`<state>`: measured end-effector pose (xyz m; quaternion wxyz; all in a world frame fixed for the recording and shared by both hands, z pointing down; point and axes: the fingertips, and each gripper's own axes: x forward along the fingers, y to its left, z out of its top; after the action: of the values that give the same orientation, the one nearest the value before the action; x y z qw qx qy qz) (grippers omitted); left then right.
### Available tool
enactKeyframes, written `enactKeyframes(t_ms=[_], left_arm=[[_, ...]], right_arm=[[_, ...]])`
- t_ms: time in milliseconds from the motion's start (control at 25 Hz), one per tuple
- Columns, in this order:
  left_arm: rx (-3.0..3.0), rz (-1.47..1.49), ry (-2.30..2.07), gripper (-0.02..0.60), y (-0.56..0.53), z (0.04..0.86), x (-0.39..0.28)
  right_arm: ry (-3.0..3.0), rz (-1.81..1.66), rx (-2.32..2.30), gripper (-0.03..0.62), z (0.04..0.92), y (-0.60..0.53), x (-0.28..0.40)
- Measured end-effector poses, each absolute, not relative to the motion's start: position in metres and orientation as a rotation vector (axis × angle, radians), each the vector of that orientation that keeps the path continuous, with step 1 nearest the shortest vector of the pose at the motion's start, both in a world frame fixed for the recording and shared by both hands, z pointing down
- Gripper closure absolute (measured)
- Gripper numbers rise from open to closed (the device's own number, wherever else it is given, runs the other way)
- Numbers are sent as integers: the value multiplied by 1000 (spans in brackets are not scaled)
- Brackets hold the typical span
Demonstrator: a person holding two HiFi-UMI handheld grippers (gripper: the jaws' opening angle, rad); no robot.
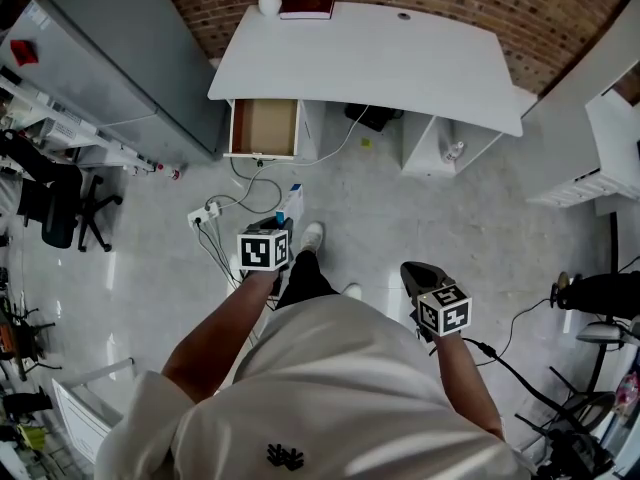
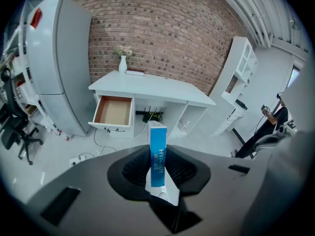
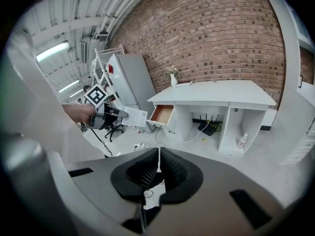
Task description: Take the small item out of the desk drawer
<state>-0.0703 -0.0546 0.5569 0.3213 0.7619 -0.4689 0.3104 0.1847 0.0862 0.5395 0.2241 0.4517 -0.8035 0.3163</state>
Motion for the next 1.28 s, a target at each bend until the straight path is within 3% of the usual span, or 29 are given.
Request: enactKeyframes(t_ms=[1280], left_arm=[[1976,845,-1213,483,-62,560,-83]], right_arm=[[-2225,862,1238,563,541,75,167]])
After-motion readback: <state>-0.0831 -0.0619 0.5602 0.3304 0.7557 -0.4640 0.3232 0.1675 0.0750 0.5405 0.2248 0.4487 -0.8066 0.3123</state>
